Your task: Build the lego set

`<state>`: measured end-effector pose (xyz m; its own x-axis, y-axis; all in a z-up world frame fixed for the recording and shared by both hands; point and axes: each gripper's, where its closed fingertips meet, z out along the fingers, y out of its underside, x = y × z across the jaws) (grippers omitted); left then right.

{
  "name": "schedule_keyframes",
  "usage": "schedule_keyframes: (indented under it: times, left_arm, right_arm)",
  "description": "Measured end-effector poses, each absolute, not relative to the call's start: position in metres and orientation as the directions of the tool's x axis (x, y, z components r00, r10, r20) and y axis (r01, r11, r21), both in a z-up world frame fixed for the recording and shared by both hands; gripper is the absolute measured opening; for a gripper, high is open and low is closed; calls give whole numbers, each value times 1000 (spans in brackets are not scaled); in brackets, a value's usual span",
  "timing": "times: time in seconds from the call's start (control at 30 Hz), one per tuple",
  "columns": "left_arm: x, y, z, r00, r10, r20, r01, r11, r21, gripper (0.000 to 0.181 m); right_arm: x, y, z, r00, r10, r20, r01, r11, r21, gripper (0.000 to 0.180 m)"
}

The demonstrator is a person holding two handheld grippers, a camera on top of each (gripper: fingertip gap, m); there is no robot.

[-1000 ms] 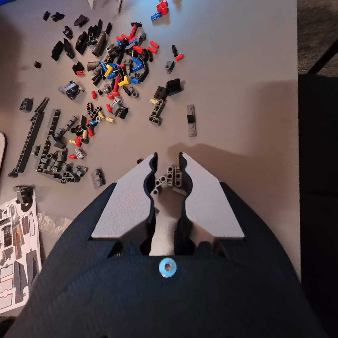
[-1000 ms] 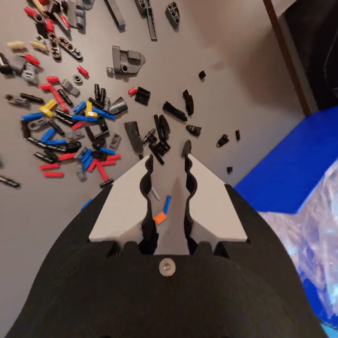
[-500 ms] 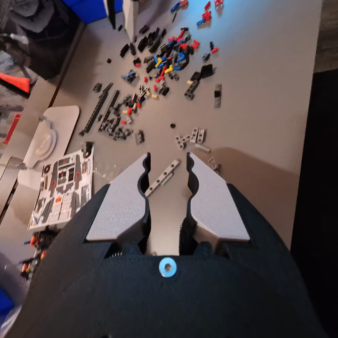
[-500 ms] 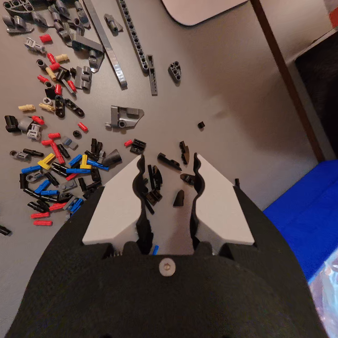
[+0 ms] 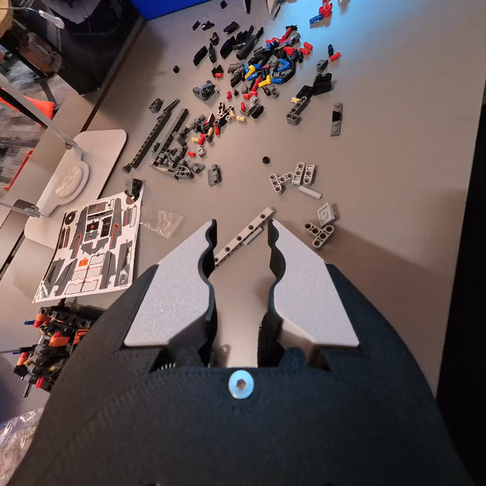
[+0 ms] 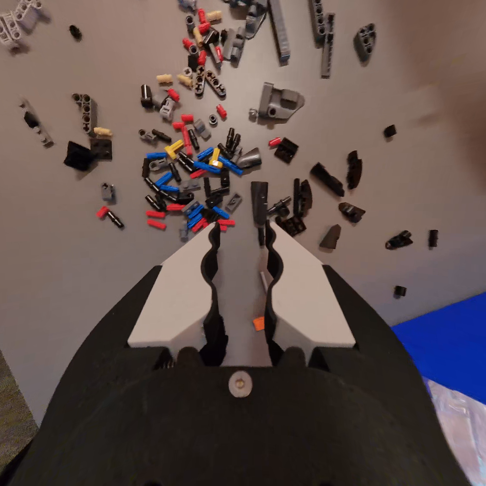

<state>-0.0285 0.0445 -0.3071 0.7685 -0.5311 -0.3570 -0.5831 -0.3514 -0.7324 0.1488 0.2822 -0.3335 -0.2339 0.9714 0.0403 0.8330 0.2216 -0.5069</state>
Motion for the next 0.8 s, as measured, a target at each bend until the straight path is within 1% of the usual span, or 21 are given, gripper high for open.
schedule_keyframes:
  times: [0.07, 0.13, 0.27, 0.47, 0.53, 0.57, 0.7, 0.8]
  left_arm:
    - [-28, 46, -309, 772, -531, -349, -577, -358, -734, 37]
    - [-28, 47, -310, 778, -528, -341, -568, -360, -740, 37]
    - [-27, 47, -309, 778, -524, -346, -570, -357, -740, 36]
    - [-28, 47, -312, 776, -528, -345, -571, -356, -740, 36]
    - [-28, 47, -313, 776, -529, -344, -570, -355, -741, 35]
    - [-29, 47, -313, 776, -529, -343, -569, -354, -742, 35]
    - [-31, 48, -314, 781, -524, -341, -565, -358, -744, 35]
    - [-36, 49, -314, 787, -511, -347, -564, -366, -740, 35]
  right_arm:
    - [151, 279, -339, -260, 964, 59, 840, 255, -479, 31]
    - [151, 285, -344, -248, 964, 95, 853, 264, -451, 36]
    - [139, 291, -345, -215, 971, 107, 847, 240, -474, 38]
    - [129, 293, -353, -224, 970, 93, 849, 241, -470, 25]
    - [130, 297, -358, -208, 973, 98, 865, 230, -446, 21]
    - [130, 299, -358, -201, 974, 101, 863, 225, -452, 15]
    - [136, 301, -359, -212, 971, 110, 868, 238, -436, 8]
    - [142, 303, -359, -209, 973, 102, 879, 232, -417, 8]
